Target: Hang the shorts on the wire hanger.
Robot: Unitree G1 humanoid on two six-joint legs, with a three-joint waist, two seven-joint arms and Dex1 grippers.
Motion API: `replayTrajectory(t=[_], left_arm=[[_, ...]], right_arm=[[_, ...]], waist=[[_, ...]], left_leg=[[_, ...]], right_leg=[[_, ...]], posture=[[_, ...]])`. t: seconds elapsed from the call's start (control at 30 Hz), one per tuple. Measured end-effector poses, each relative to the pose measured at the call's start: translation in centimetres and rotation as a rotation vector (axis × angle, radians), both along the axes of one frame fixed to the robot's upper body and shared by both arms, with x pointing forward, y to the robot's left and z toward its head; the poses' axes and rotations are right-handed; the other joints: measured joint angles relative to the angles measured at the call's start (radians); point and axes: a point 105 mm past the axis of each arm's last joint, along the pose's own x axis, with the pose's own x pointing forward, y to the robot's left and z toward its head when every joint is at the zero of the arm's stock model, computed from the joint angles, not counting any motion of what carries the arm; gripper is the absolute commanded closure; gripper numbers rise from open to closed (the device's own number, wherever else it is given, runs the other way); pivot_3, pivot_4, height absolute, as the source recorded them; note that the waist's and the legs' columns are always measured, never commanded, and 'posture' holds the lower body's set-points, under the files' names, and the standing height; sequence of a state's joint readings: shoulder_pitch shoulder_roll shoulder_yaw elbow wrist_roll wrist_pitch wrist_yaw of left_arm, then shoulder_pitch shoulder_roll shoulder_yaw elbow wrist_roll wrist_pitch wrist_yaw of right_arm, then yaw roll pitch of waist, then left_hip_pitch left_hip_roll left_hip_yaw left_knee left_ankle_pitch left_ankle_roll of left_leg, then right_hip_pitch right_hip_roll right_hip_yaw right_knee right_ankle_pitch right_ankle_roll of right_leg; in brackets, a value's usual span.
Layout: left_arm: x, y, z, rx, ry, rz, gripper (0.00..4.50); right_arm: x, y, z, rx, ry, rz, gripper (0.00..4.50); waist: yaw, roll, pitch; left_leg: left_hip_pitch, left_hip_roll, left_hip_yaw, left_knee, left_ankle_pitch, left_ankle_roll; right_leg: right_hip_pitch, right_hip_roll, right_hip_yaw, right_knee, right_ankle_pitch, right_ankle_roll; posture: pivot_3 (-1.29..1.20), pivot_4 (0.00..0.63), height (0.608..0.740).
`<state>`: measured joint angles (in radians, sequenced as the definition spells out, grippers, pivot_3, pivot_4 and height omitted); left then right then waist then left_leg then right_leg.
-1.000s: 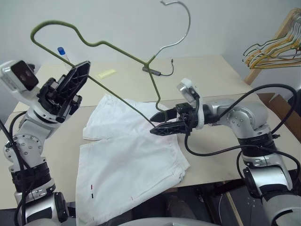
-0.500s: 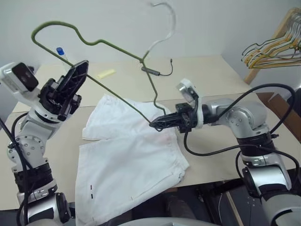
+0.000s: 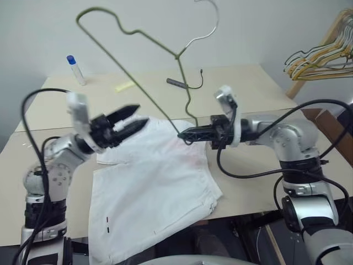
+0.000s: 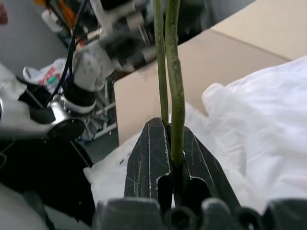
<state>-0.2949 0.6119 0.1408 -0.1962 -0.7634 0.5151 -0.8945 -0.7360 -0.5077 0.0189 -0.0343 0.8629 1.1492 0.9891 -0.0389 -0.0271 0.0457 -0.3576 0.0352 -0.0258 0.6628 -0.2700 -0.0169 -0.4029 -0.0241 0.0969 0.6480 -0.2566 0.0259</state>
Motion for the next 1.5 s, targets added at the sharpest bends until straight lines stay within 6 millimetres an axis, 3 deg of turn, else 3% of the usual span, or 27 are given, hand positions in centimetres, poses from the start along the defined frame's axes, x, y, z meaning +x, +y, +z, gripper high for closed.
replayTrajectory(t=[0.07,0.23,0.37,0.57,0.73,0.87,1.07,1.5], left_arm=[[0.1,-0.3,-2.2,0.088,0.032,0.014,0.04],[-0.1,0.2,-3.5,0.278,-0.029,0.021,0.04],[-1.4,0.4,-4.3,0.366,-0.057,-0.056,0.04],[-1.7,-0.2,-3.8,0.365,-0.086,-0.104,0.04],[-1.9,-0.7,-3.9,0.375,-0.09,-0.133,0.04],[-2.1,-0.9,-3.9,0.377,-0.095,-0.141,0.04],[-2.5,-1.1,-4.0,0.378,-0.097,-0.15,0.04],[-2.6,-1.0,-4.4,0.376,-0.084,-0.13,0.04]], right_arm=[[0.1,-1.7,-0.7,-0.004,0.066,-0.068,4.5],[-0.9,-6.7,-4.0,-0.091,0.261,-0.239,4.5],[-3.6,-11.8,-6.6,-0.176,0.431,-0.374,4.5],[-7.9,-15.7,-7.1,-0.174,0.748,-0.321,4.5],[-10.0,-17.2,-10.4,-0.2,0.958,-0.305,4.5],[-10.5,-18.2,-12.5,-0.23,1.003,-0.319,4.5],[-10.4,-19.3,-13.3,-0.253,1.001,-0.333,4.5],[-8.8,-17.9,-13.8,-0.255,0.951,-0.301,4.5]], waist=[[0.003,0.0,0.0],[-0.002,0.0,0.0],[-0.006,0.001,0.001],[-0.029,0.001,0.001],[-0.048,0.0,0.001],[-0.055,0.0,0.001],[-0.056,0.001,0.001],[-0.042,0.001,0.001]], left_leg=[[-0.001,0.0,0.0,0.0,0.0,0.0],[-0.003,0.0,0.001,0.0,0.0,0.0],[-0.003,0.0,0.002,0.0,0.0,0.001],[0.004,0.0,0.003,0.0,0.0,0.001],[0.004,0.001,0.003,0.0,-0.001,0.002],[0.004,0.001,0.003,0.0,-0.001,0.002],[0.005,0.0,0.003,0.0,-0.001,0.002],[0.005,0.0,0.002,0.0,-0.001,0.002]], right_leg=[[0.0,0.0,0.0,-0.001,0.0,0.0],[-0.003,0.0,0.0,-0.001,0.0,0.0],[-0.002,-0.001,0.001,-0.001,-0.004,0.006],[0.005,0.0,0.002,-0.001,-0.004,0.008],[0.008,0.0,0.003,-0.002,-0.005,0.008],[0.008,0.0,0.002,-0.002,-0.005,0.009],[0.009,0.0,0.002,-0.002,-0.005,0.009],[0.009,0.0,0.002,-0.002,-0.005,0.009]], posture=[[-0.01,0.0,0.74],[-0.04,0.0,0.74],[-0.05,0.0,0.74],[-0.06,0.0,0.74],[-0.05,0.0,0.74],[-0.04,0.0,0.74],[-0.04,0.0,0.74],[-0.02,0.0,0.74]])
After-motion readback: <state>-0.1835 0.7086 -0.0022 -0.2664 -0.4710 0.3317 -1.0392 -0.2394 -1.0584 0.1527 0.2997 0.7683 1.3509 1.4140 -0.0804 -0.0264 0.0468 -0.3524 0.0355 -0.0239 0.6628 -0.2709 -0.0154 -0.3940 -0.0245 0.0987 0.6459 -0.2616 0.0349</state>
